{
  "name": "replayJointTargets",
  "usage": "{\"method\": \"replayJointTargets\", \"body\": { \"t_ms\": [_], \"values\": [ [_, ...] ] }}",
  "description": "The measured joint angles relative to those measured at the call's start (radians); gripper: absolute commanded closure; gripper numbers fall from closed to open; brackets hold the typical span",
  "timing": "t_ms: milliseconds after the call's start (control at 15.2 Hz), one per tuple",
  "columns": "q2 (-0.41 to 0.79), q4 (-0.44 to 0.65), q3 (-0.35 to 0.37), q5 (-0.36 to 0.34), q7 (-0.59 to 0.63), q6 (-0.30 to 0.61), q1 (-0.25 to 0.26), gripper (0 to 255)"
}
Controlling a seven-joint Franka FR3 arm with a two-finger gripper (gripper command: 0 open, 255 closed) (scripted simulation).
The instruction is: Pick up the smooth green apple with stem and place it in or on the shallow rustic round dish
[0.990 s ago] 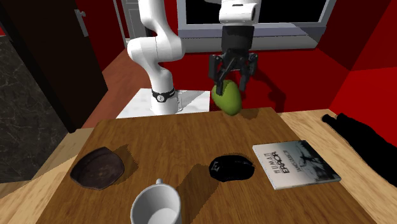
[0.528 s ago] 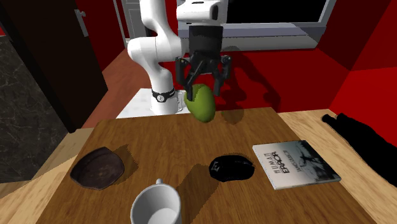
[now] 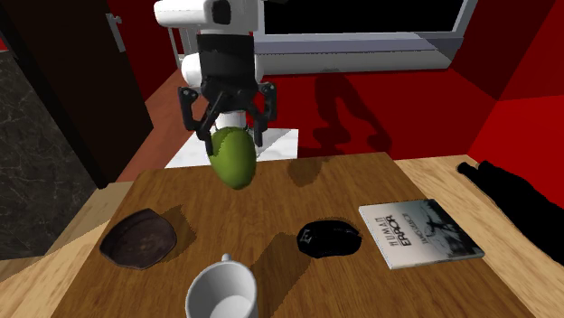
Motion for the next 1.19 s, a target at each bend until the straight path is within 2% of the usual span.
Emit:
{"method": "replayJointTargets", "body": {
  "t_ms": [330,858,1188],
  "values": [
    [0.044,0.035,-0.089,-0.025,-0.120,0.010,-0.049,255],
    [0.191,0.192,-0.219,-0.043,-0.308,0.001,-0.122,255],
    [0.229,0.175,-0.239,-0.042,-0.340,0.055,-0.132,255]
  ]
}}
